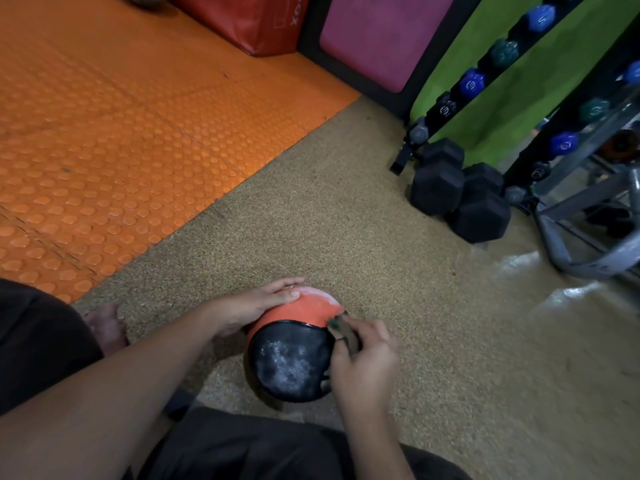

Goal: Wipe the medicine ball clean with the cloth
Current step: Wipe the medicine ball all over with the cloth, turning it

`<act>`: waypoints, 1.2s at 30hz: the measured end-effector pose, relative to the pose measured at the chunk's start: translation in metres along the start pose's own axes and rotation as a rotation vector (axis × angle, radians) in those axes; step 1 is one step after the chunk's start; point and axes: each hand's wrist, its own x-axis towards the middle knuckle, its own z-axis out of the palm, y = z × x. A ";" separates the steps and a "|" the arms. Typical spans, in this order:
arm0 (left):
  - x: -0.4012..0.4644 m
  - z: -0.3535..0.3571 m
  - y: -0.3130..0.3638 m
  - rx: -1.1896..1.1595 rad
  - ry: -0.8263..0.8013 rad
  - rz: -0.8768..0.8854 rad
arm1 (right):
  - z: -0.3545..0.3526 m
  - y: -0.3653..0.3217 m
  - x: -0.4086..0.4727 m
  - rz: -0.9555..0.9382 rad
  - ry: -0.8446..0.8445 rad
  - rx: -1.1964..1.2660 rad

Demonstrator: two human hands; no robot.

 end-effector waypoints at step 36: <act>-0.018 -0.021 0.006 0.166 0.326 0.000 | 0.016 -0.022 -0.028 -0.044 -0.063 0.115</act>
